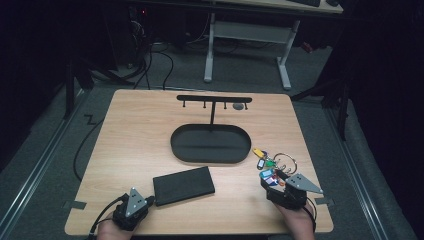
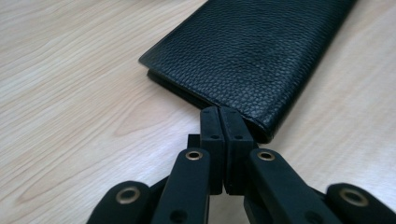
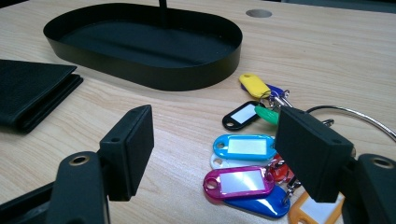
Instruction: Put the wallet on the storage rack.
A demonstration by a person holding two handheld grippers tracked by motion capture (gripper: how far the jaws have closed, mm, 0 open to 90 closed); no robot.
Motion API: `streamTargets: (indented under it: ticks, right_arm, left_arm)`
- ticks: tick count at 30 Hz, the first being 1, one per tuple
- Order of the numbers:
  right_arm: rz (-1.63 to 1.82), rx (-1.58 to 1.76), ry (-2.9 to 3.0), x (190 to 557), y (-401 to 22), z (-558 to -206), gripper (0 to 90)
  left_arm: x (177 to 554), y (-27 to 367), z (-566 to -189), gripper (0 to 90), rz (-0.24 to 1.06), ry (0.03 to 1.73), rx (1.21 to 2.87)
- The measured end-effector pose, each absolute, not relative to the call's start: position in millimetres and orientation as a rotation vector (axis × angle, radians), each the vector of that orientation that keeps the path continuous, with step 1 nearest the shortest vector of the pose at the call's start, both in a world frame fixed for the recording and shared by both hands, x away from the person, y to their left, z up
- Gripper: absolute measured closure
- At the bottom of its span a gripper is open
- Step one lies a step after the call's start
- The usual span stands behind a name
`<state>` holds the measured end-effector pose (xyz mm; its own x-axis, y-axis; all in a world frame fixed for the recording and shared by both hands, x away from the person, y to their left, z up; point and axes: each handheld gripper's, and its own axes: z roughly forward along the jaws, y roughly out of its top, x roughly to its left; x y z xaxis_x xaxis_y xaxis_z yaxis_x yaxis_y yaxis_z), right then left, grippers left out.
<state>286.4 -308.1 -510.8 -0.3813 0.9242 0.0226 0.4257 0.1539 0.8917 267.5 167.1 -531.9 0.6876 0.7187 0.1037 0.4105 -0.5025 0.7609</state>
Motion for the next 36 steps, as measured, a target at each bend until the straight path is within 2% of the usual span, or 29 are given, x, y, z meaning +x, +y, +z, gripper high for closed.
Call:
streamTargets:
  ticks: [6,9,13,14,16,18,23,28,36]
  right_arm:
    - [1.182,1.281,1.888,286,-309,-511,29.0]
    - [1.179,1.288,1.895,288,-309,-511,29.1]
    - [1.179,1.28,1.895,287,-308,-511,29.1]
    - [1.179,1.279,1.893,287,-308,-511,29.2]
    - [1.179,1.285,1.894,287,-308,-511,29.2]
    - [1.176,1.281,1.896,288,-309,-511,29.2]
    - [1.179,1.301,1.886,288,-310,-512,29.1]
    - [1.166,1.313,1.879,282,-314,-513,29.2]
    - [1.13,1.367,1.822,261,-335,-513,29.6]
  left_arm:
    - [250,139,-529,87.9,0.479,0.72,2.199]
    - [243,126,-525,86.3,0.389,0.654,2.175]
    - [237,122,-520,83.3,0.429,0.609,2.167]
    - [237,122,-519,79.7,0.45,0.607,2.158]
    - [238,120,-518,65.4,0.497,0.611,2.139]
    - [245,115,-516,57.6,0.485,0.608,2.12]
    - [264,95,-515,46.0,0.502,0.582,2.129]
    - [262,82,-526,41.4,0.558,0.527,2.194]
    - [261,73,-536,40.3,0.685,0.455,2.237]
